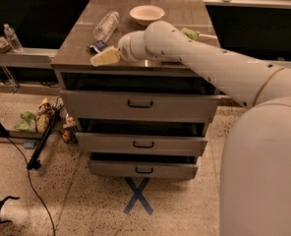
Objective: Place rxbar blueberry into paper bowl
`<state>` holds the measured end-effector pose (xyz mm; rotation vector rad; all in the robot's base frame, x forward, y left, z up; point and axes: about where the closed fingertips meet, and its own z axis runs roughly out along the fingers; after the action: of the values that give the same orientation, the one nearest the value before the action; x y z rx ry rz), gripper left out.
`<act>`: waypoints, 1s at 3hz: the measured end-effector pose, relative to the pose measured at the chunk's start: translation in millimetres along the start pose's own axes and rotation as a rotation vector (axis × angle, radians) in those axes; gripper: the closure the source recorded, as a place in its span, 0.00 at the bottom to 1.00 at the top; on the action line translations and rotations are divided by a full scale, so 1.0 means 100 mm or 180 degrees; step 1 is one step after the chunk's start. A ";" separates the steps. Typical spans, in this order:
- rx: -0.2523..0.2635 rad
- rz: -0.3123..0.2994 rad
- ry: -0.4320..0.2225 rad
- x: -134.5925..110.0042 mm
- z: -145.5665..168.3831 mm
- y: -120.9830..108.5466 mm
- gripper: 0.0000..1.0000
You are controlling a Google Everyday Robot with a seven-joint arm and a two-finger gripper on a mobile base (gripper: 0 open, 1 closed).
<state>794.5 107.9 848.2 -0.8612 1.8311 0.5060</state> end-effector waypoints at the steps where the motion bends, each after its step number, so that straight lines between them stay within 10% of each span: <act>1: -0.0036 0.0041 -0.0010 -0.03 0.14 -0.03 0.08; 3: -0.0183 0.0075 -0.0007 -0.01 0.29 0.03 0.49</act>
Offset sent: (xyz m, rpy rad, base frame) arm 0.0228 0.0193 -0.0071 0.0405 0.0286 0.0295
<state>810.1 129.8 837.6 -0.8783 1.8342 0.5766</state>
